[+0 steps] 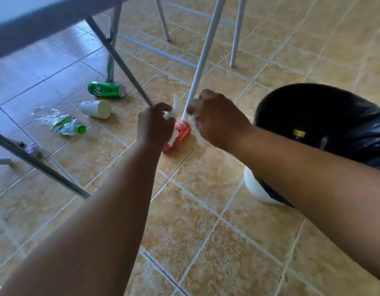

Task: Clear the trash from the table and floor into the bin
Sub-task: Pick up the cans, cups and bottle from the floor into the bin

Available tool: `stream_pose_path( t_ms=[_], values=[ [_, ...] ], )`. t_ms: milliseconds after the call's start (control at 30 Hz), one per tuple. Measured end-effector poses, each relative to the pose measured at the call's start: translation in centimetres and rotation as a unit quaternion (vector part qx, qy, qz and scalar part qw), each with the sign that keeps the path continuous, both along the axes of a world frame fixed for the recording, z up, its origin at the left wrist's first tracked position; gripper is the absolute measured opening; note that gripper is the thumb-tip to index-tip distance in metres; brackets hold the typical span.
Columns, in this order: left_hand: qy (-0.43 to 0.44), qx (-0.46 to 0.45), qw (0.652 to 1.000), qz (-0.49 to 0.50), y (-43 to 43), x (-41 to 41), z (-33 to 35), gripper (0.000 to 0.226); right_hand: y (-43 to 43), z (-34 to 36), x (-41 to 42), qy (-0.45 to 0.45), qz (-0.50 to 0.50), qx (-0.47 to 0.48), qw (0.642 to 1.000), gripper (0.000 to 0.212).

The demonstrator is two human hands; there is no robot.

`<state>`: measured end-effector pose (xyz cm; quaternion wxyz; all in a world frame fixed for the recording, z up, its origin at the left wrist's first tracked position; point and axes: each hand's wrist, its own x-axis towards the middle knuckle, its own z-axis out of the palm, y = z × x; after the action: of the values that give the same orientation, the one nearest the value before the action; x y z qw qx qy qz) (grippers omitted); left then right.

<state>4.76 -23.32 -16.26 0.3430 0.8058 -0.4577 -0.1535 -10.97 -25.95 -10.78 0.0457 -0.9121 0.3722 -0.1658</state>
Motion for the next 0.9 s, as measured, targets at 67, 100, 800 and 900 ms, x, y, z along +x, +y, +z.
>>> stream_pose_path(
  t_ms=[67, 100, 800, 900],
  values=[
    [0.013, -0.045, 0.999, -0.016, -1.2, -1.8, 2.9, 0.030, -1.2, 4.0, -2.9, -0.031, -0.019, -0.008, 0.999, 0.024],
    [0.017, -0.065, 0.997, -0.029, -1.6, -2.9, 4.3, 0.030, -1.7, 5.8, -4.7, -0.050, -0.032, -0.012, 0.998, 0.024],
    [0.039, -0.038, 0.971, -0.233, 0.0, -17.4, 8.5, 0.043, -0.5, 5.1, -22.4, 0.138, -0.202, 0.099, 0.965, 0.042],
    [0.041, -0.063, 0.978, -0.192, -0.2, -15.6, 8.6, 0.036, -0.7, 6.1, -21.1, 0.074, -0.202, 0.068, 0.974, 0.037]
  ],
)
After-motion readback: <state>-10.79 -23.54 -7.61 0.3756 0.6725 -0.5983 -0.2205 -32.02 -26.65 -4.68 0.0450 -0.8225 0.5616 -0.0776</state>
